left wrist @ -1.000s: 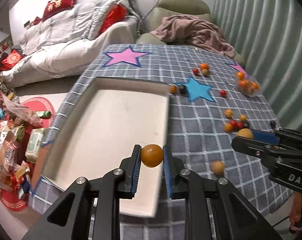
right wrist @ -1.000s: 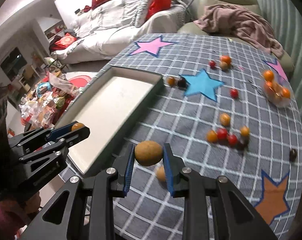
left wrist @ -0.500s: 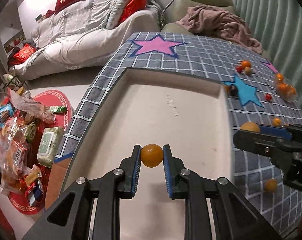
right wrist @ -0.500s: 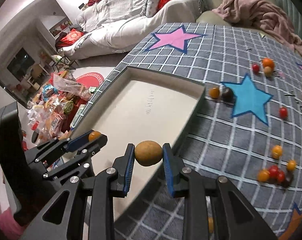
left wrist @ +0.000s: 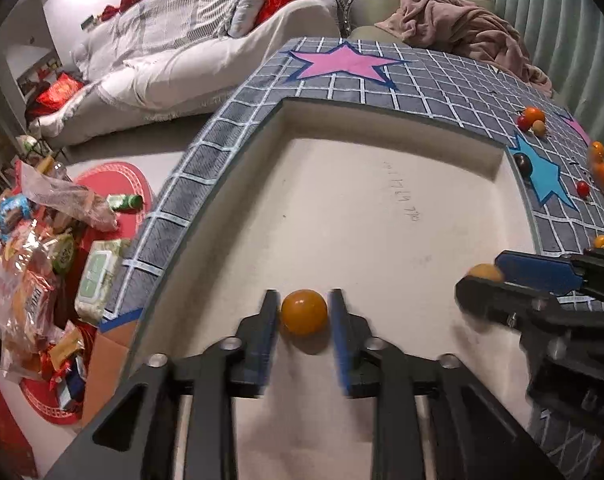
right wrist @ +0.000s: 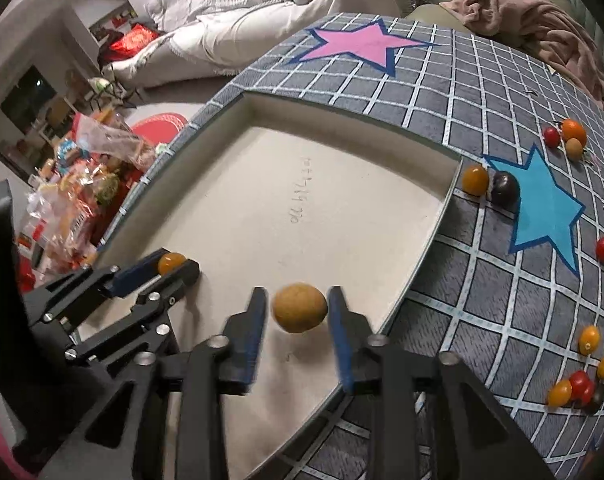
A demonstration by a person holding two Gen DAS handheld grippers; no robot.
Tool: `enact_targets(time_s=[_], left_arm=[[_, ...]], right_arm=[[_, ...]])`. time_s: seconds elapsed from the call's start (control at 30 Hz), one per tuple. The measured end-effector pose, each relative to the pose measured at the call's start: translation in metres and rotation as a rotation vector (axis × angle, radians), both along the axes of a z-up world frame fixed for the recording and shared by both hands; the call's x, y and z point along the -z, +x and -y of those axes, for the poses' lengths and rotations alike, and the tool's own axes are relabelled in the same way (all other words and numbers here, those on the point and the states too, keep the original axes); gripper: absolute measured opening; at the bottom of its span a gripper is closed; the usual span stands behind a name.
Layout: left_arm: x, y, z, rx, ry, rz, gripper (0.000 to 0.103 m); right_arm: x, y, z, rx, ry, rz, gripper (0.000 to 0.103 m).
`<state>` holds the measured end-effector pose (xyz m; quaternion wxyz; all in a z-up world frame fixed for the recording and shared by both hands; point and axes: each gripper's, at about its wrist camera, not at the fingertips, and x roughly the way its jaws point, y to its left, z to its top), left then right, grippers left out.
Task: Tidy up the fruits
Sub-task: 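Carry both fruits over the white tray while right tool releases the tan fruit inside, then open the left tool to drop the orange cherry tomato into the tray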
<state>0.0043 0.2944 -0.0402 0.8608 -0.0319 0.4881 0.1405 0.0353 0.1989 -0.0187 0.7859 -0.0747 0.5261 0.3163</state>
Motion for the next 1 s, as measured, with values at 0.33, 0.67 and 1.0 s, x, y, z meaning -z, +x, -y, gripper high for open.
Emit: enact_targets(time_s=[0.33, 0.67, 1.0], left_arm=[[0.002, -0.013, 0.001, 0.0, 0.078, 0.009, 0.083], [0.001, -0.048, 0.01, -0.04, 0.105, 0.015, 0.083], [-0.027, -0.073, 0.04, -0.01, 0.009, 0.071, 0.083]], right_arm=[[-0.025, -0.014, 0.011, 0.011, 0.012, 0.071, 0.085], [-0.048, -0.034, 0.068, 0.079, 0.067, 0.083, 0.103], [-0.04, -0.065, 0.157, 0.209, 0.038, 0.098, 0.103]])
